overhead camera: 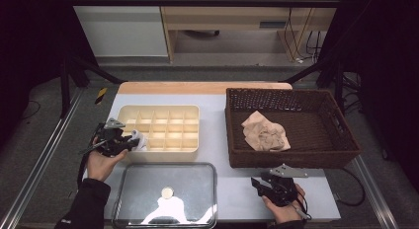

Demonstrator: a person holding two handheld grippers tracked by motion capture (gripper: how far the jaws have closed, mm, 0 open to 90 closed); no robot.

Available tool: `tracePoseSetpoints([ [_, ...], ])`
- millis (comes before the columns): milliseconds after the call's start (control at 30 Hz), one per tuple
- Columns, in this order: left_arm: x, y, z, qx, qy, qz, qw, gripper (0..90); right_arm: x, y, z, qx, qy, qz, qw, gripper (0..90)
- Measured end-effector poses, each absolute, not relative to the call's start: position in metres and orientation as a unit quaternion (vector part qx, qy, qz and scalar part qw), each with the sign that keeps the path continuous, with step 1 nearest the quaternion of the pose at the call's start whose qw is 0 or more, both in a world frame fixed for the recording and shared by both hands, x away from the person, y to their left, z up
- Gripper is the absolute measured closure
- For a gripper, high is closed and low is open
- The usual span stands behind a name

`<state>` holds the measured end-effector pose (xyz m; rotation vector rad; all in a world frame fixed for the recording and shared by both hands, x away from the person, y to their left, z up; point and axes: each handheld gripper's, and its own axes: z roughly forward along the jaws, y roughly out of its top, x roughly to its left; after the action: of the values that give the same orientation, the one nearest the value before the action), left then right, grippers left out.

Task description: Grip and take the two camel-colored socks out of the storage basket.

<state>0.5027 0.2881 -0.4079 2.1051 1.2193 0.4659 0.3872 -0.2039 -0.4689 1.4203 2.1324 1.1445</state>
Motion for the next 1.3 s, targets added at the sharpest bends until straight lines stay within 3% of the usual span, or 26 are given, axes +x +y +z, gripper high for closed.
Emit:
tracePoseSetpoints([
  [333, 0.509, 0.278, -0.419, 0.832, 0.453, 0.161, 0.278, 70.9, 0.387, -0.203, -0.469, 0.499, 0.75, 0.401, 0.165, 55.6],
  [633, 0.512, 0.28, -0.419, 0.827, 0.465, 0.14, 0.282, 70.7, 0.387, -0.202, -0.47, 0.498, 0.752, 0.4, 0.163, 55.4],
  [733, 0.509, 0.283, -0.416, 0.818, 0.47, 0.147, 0.296, 66.1, 0.387, -0.202, -0.47, 0.498, 0.752, 0.399, 0.163, 55.0],
  [833, 0.505, 0.286, -0.407, 0.811, 0.467, 0.169, 0.309, 54.1, 0.388, -0.203, -0.47, 0.498, 0.752, 0.401, 0.163, 54.7],
  [1033, 0.511, 0.282, -0.401, 0.803, 0.462, 0.195, 0.323, 47.3, 0.387, -0.203, -0.47, 0.497, 0.752, 0.401, 0.163, 54.7],
  [1167, 0.52, 0.277, -0.411, 0.809, 0.46, 0.193, 0.312, 49.6, 0.387, -0.203, -0.47, 0.497, 0.752, 0.401, 0.162, 54.7],
  [1300, 0.52, 0.277, -0.414, 0.813, 0.459, 0.183, 0.308, 65.3, 0.387, -0.204, -0.47, 0.496, 0.752, 0.402, 0.162, 54.8],
])
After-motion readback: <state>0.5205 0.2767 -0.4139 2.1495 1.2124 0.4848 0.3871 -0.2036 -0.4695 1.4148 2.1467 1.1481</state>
